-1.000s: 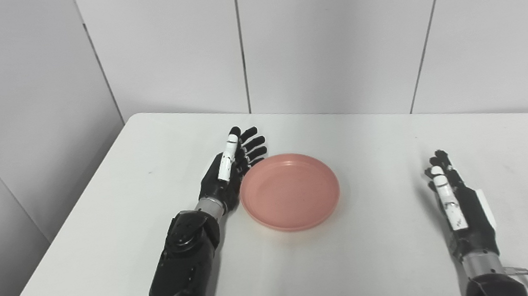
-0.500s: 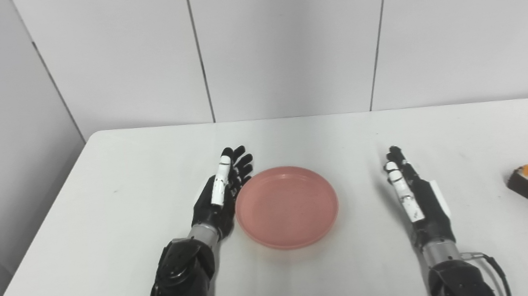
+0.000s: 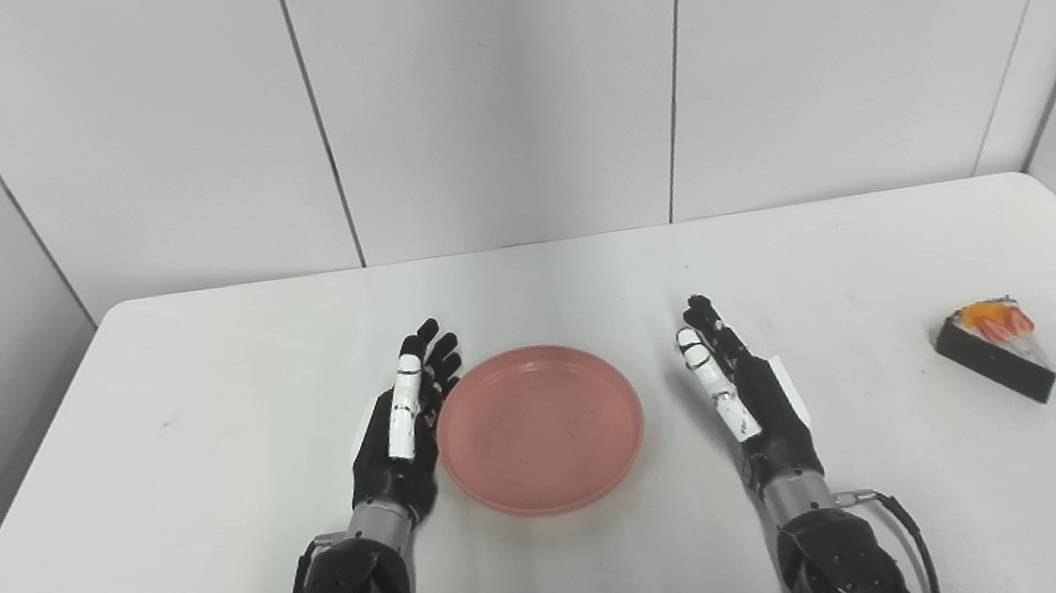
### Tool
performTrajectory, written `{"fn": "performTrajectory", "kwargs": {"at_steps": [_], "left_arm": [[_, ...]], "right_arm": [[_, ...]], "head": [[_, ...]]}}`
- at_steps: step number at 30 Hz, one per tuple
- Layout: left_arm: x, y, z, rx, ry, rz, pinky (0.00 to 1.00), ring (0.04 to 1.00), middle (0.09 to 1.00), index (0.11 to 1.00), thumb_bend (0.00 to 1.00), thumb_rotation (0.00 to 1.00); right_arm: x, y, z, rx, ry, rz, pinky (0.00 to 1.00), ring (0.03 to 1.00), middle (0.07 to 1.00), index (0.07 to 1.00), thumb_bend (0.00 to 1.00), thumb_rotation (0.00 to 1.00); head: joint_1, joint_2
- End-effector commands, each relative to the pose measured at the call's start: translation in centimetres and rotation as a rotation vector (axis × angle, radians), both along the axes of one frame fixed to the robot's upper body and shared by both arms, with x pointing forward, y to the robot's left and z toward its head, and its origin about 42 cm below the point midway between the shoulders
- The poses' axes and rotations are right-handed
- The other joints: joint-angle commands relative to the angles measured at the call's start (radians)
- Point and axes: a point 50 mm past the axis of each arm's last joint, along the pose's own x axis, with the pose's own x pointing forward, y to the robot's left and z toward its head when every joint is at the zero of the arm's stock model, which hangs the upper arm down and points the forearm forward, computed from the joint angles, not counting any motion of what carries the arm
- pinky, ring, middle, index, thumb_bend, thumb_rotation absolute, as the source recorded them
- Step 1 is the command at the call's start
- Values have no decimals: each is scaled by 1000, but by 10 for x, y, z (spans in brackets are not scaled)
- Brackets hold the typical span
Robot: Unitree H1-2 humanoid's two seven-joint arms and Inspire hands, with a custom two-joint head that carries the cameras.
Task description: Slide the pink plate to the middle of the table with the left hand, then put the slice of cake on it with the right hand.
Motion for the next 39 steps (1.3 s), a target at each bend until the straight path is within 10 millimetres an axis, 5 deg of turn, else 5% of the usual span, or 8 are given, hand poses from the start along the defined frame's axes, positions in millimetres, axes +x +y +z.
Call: {"fn": "performTrajectory", "kwargs": {"at_steps": [1,6,19,33,36,39], "left_arm": [[1,-3,5,13,-39,-19,1000,1000,999,991,586,1000],[-1,-1,3,14,-45,-8,1000,1000,1000,992,572,1000],[-2,14,-3,52,-71,-5,1000,1000,988,990,568,1000],[2,32,-7,47,-77,-9,1000,1000,986,991,564,1000],[3,36,-8,41,-74,-12,1000,1000,995,995,551,1000],[4,40,-11,31,-74,-11,1000,1000,994,992,558,1000]], "right_arm": [[11,7,32,-29,-95,4,907,889,915,916,526,811],[13,-4,58,-235,-166,-4,867,874,897,907,541,842],[29,-73,137,-679,-166,-118,731,815,842,841,696,517],[31,-138,166,-966,4,-338,657,768,802,826,791,429],[29,-153,167,-985,43,-378,479,638,718,821,819,390],[27,-167,168,-1018,77,-416,491,652,728,820,840,388]], "head": [[1,-1],[-40,-14],[-171,-48],[-267,-67],[-297,-79],[-308,-79]]}}
